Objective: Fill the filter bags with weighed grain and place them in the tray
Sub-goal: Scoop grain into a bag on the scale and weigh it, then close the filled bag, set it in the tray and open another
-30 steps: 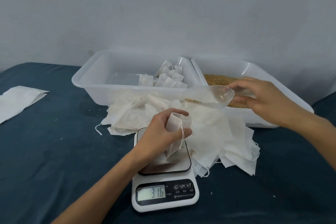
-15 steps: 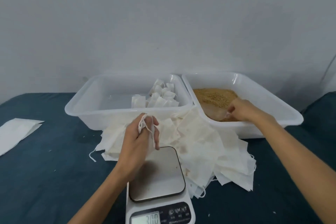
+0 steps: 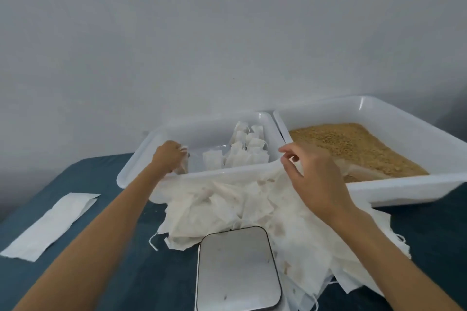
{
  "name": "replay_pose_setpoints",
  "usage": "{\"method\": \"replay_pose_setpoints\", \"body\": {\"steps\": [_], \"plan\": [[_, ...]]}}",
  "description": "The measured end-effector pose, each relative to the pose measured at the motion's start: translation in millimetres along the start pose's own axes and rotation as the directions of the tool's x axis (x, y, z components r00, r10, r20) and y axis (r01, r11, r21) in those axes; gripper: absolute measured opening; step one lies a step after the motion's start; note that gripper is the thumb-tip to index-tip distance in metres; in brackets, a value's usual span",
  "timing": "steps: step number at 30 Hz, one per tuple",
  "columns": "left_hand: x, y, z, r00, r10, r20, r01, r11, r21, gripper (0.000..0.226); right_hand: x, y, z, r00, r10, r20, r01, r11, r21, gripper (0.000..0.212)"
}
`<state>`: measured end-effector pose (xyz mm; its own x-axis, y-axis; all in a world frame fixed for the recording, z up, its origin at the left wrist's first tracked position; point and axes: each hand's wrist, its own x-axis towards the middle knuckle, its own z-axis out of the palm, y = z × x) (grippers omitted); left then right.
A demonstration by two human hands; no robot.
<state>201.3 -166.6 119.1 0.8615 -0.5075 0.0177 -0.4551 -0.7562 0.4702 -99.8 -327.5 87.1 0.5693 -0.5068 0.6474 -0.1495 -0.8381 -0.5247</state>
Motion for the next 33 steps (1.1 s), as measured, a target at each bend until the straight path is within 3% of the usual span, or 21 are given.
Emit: {"method": "replay_pose_setpoints", "body": {"steps": [3,5,9,14,17,20,21,25,27,28,29,31,33], "plan": [[3,-2,10,0.965,-0.061,0.256,0.01,0.98,0.198,0.022,-1,8,-4,1.0,0.01,-0.013,-0.01,0.999,0.038,0.017],[3,0,10,0.938,-0.077,0.337,-0.009,0.969,0.247,0.021,0,11,-5,1.0,0.024,-0.017,-0.023,0.998,0.051,0.018],[4,3,5,0.932,-0.055,0.359,0.036,0.998,0.058,0.021,2,12,-4,1.0,0.029,-0.003,-0.028,0.997,0.067,0.019],[-7,11,7,0.91,0.07,0.41,-0.087,0.996,0.022,0.028,2,13,-5,1.0,0.03,-0.007,-0.029,0.995,0.092,0.017],[-7,10,10,0.95,0.116,0.291,-0.132,0.991,0.036,0.014,3,14,-6,0.999,0.048,-0.012,-0.046,0.992,0.117,0.017],[-6,13,15,0.984,0.179,0.013,-0.179,0.978,0.109,0.007,4,13,-7,0.998,0.057,-0.018,-0.054,0.99,0.134,0.017],[-7,15,16,0.983,0.184,-0.004,-0.183,0.978,0.104,0.008,4,13,-7,0.998,0.059,-0.02,-0.055,0.989,0.139,0.017],[-7,24,19,0.97,0.13,0.206,-0.159,0.979,0.13,0.024,4,13,-8,0.998,0.067,-0.005,-0.066,0.988,0.14,0.017],[-15,30,14,0.972,0.14,0.189,-0.173,0.97,0.17,0.029,4,13,-8,0.998,0.07,0.0,-0.07,0.987,0.147,0.017],[-22,34,12,0.973,0.201,0.111,-0.219,0.956,0.195,0.03,3,13,-8,0.998,0.068,-0.001,-0.067,0.987,0.148,0.017],[-32,38,11,0.954,0.298,-0.005,-0.291,0.935,0.204,0.027,3,13,-8,0.998,0.064,-0.003,-0.063,0.987,0.146,0.017],[-61,46,12,0.828,0.52,-0.212,-0.502,0.854,0.133,0.018,4,13,-8,0.998,0.056,-0.01,-0.054,0.988,0.143,0.017],[-95,48,17,0.695,0.697,-0.177,-0.688,0.716,0.119,0.008,3,13,-8,0.999,0.049,-0.013,-0.047,0.988,0.146,0.016]]}}
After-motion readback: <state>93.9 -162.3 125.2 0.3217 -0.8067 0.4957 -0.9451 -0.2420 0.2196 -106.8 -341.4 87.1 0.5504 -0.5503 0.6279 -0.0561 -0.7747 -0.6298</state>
